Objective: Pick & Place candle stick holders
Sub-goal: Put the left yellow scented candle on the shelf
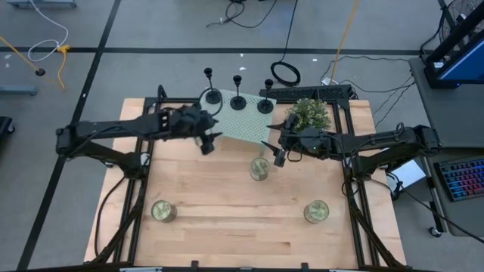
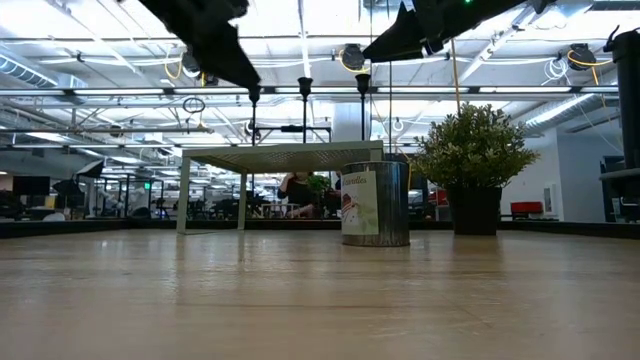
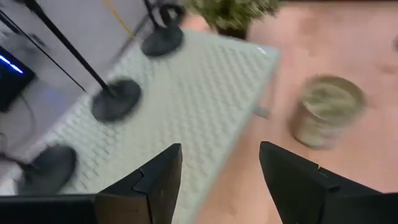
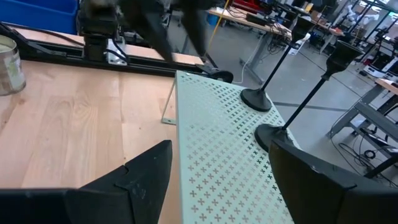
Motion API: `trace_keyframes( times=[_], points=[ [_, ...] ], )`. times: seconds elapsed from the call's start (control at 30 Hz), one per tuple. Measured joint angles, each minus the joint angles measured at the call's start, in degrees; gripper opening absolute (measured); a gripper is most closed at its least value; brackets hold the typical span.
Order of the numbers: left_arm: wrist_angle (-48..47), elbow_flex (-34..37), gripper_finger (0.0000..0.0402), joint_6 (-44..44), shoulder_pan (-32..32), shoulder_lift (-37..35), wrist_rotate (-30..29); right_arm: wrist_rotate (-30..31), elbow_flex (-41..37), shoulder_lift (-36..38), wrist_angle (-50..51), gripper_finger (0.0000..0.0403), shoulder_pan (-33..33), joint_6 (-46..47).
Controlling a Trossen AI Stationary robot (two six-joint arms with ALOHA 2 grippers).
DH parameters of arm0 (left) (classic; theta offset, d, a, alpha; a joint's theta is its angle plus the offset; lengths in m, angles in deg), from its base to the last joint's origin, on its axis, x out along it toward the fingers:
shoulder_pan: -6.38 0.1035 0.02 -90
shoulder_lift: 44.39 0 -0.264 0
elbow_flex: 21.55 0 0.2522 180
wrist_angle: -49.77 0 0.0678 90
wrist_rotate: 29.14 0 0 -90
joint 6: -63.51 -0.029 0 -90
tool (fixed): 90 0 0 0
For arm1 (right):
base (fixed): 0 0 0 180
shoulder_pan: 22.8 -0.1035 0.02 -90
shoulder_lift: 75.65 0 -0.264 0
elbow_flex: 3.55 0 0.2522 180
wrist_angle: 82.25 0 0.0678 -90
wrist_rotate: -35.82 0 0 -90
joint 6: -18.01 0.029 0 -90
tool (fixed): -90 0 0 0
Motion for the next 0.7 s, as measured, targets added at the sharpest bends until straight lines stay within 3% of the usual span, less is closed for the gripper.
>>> trace_keyframes(
  times=[0.4,0.7],
  points=[
    [-18.54,0.00,0.0223,19.20,-15.05,-4.71,0.72,-0.01,0.00,0.00,-0.15,0.0263,0.00,-0.02],
    [-27.67,0.00,0.0223,42.34,-25.10,-4.67,14.82,-0.01,0.00,0.00,-0.11,0.0263,0.00,-0.02]
  ],
)
